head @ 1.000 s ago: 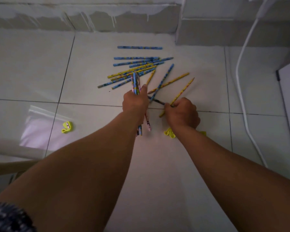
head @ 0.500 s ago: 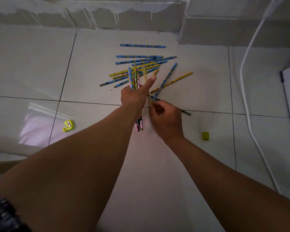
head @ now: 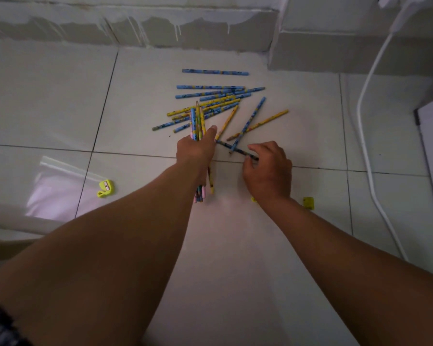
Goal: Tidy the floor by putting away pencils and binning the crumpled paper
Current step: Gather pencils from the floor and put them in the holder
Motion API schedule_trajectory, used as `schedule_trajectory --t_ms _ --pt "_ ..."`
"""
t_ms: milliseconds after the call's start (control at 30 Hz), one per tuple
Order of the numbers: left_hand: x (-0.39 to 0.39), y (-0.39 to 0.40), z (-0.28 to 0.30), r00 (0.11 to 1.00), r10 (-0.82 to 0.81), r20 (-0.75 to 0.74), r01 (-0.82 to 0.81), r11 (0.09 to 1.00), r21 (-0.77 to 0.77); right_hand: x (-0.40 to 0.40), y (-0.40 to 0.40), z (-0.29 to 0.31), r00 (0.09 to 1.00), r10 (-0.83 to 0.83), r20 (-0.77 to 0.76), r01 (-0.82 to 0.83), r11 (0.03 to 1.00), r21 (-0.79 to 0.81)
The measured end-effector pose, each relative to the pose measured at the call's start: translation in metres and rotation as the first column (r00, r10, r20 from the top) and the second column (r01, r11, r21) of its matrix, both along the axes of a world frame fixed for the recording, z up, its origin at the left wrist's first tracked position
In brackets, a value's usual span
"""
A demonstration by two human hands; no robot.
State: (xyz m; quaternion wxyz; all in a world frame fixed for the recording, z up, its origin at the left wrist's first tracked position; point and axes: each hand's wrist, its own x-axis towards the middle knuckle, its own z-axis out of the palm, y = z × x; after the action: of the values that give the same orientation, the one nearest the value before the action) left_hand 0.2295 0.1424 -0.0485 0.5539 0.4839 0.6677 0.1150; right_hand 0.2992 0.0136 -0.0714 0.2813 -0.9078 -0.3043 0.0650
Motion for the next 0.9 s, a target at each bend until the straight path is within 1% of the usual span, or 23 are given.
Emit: schedule_trajectory --t_ms 67,133,267,433,467,533,633,700,800,900 --pt "-0.002 0.000 0.001 1.000 0.000 -0.003 0.000 1.000 -0.008 0.004 -0.003 -0.003 1.000 0.009 -0.001 -0.009 0.991 -0.137" --pt "-0.004 0.000 0.001 1.000 0.006 -0.003 -0.006 1.000 -0.012 0.006 -0.006 -0.005 1.000 0.014 -0.012 -0.016 0.974 -0.227" --pt "-0.008 -0.002 0.002 1.000 0.019 0.005 -0.019 0.999 -0.030 -0.001 -0.006 -0.004 0.998 0.046 0.043 -0.031 0.953 -0.301" --pt "-0.015 -0.003 0.001 0.999 0.025 -0.022 -0.026 0.999 -0.044 -0.009 -0.001 0.002 0.997 0.071 -0.018 -0.073 0.932 -0.355" --pt "-0.017 -0.003 0.002 0.999 0.026 -0.024 -0.028 0.999 -0.045 -0.011 0.001 0.004 0.997 0.062 -0.037 -0.071 0.938 -0.340" --pt "-0.019 -0.003 0.008 0.999 0.027 -0.033 -0.028 0.998 -0.054 -0.018 0.007 0.009 0.995 0.026 -0.099 -0.051 0.965 -0.258" --pt "-0.020 0.000 0.017 0.999 0.009 -0.031 -0.011 0.996 -0.083 -0.029 0.019 0.014 0.957 0.015 -0.291 -0.028 0.999 -0.041" --pt "-0.020 0.003 0.022 1.000 0.004 -0.009 -0.005 0.995 -0.095 -0.036 0.026 0.020 0.927 0.032 -0.374 -0.002 0.997 0.081" --pt "-0.020 0.007 0.024 1.000 -0.003 0.026 0.005 0.996 -0.090 -0.042 0.036 0.029 0.897 0.092 -0.432 -0.010 0.982 0.187" --pt "-0.020 0.011 0.022 0.998 0.020 0.060 -0.016 0.997 -0.076 -0.043 0.043 0.031 0.879 0.116 -0.463 -0.005 0.972 0.235"
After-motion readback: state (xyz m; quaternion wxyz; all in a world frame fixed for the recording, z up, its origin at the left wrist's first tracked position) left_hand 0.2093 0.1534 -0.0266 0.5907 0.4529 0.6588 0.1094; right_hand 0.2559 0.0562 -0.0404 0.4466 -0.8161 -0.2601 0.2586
